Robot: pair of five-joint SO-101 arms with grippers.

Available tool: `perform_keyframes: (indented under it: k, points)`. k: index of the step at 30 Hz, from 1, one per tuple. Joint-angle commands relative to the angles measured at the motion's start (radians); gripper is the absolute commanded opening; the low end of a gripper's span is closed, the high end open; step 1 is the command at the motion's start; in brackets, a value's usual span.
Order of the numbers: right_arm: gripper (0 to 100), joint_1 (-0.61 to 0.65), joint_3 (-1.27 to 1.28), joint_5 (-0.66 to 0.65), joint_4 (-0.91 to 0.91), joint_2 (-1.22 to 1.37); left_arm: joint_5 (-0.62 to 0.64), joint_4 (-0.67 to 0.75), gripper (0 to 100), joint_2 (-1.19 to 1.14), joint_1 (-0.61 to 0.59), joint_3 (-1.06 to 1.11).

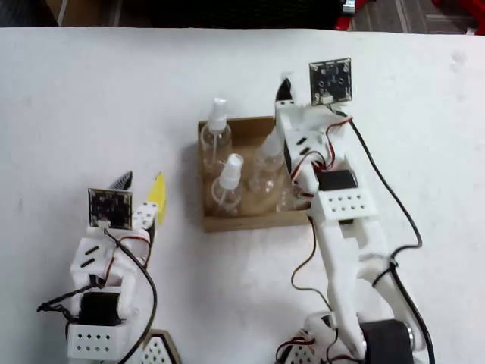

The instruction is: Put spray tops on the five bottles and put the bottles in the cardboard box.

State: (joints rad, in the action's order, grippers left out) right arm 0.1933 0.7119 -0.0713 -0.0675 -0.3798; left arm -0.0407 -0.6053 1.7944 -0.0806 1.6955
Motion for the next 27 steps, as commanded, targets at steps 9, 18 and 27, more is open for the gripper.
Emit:
perform_keyframes:
  k: [9, 18, 27]
  points:
    - [13.4, -0.007, 0.04, -0.008, -0.001, -0.131, -0.006, 0.032, 17, 0.005, 0.015, -0.003]
    - [13.4, -0.058, -0.087, -0.005, -0.145, -0.127, -0.006, 0.032, 17, 0.005, 0.015, -0.003]
    - [13.4, -0.048, -0.543, -0.014, -0.572, 0.087, -0.009, 0.029, 17, 0.004, 0.015, -0.003]
